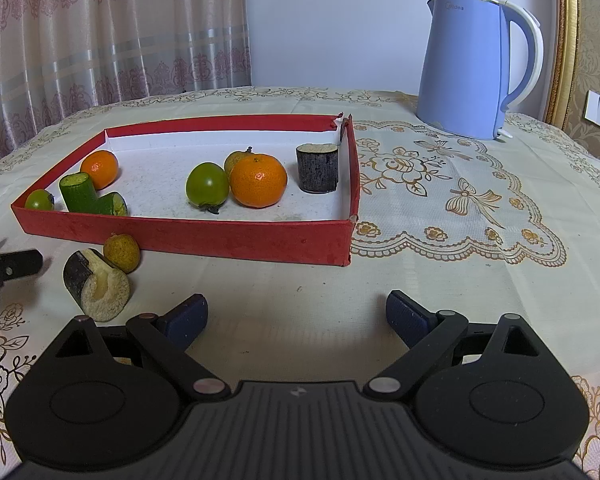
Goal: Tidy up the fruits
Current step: 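Lift the cucumber chunk with the left gripper into the tray, release, then close the right gripper on the cut eggplant chunk with white flesh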
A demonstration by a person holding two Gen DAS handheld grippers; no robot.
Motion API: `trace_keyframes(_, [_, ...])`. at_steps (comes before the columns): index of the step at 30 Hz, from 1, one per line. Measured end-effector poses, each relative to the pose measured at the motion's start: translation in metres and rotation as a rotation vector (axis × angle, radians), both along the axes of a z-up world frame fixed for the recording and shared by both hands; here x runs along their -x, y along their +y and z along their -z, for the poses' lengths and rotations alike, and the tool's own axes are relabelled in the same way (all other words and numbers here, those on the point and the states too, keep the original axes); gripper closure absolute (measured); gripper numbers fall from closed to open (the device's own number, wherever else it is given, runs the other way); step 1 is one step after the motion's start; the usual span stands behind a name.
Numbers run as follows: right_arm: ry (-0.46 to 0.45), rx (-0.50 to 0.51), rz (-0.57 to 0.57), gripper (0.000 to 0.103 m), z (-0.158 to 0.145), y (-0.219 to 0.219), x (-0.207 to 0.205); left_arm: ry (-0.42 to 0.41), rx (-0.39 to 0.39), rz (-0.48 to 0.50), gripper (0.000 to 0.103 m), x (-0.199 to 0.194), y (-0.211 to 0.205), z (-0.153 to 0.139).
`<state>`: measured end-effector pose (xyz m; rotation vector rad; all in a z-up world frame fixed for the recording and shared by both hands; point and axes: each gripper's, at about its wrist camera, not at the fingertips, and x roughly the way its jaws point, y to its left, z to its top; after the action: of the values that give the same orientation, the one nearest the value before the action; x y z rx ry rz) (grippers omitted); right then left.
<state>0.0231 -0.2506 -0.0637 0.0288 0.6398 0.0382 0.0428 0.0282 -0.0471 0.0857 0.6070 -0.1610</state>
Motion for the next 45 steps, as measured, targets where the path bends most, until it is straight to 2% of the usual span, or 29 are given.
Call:
trace_keyframes(4, [-0.001, 0.003, 0.002, 0.006, 0.000, 0.001, 0.001, 0.032, 0.015, -0.030, 0.007, -0.004, 0.006, 0.003])
trace_keyframes(7, [-0.022, -0.005, 0.011, 0.006, -0.001, 0.000, 0.004, 0.039, -0.001, -0.041, 0.003, -0.006, 0.005, 0.004])
trace_keyframes(10, [-0.038, -0.147, -0.046, 0.006, -0.007, -0.004, 0.013, 0.051, 0.006, -0.044, 0.002, -0.007, 0.006, 0.005])
trace_keyframes(12, [-0.047, -0.200, -0.091, 0.006, -0.012, -0.001, 0.018, 0.055, 0.013, -0.044, 0.002, -0.008, 0.007, 0.004])
trace_keyframes(18, [-0.074, -0.116, -0.168, 0.006, -0.023, 0.035, 0.021, 0.063, 0.019, -0.046, 0.000, -0.009, 0.008, 0.004])
trace_keyframes(28, [-0.049, -0.085, -0.205, 0.007, -0.015, 0.069, 0.002, 0.063, 0.019, -0.046, 0.000, -0.009, 0.009, 0.004])
trace_keyframes(31, [-0.045, -0.070, -0.201, 0.019, -0.012, 0.072, -0.001, 0.063, 0.020, -0.045, 0.000, -0.009, 0.009, 0.004])
trace_keyframes(33, [-0.029, -0.099, -0.217, 0.035, -0.009, 0.072, -0.003, 0.063, 0.020, -0.045, 0.000, -0.009, 0.008, 0.004])
trace_keyframes(35, [-0.024, -0.114, -0.233, 0.041, -0.007, 0.074, -0.003, 0.063, 0.020, -0.045, 0.000, -0.009, 0.008, 0.004])
trace_keyframes(37, [-0.028, -0.110, -0.243, 0.056, -0.008, 0.078, 0.000, 0.063, 0.020, -0.045, 0.000, -0.009, 0.008, 0.004])
trace_keyframes(45, [-0.056, -0.107, -0.227, 0.058, -0.008, 0.078, 0.009, 0.062, 0.020, -0.045, 0.000, -0.009, 0.009, 0.004])
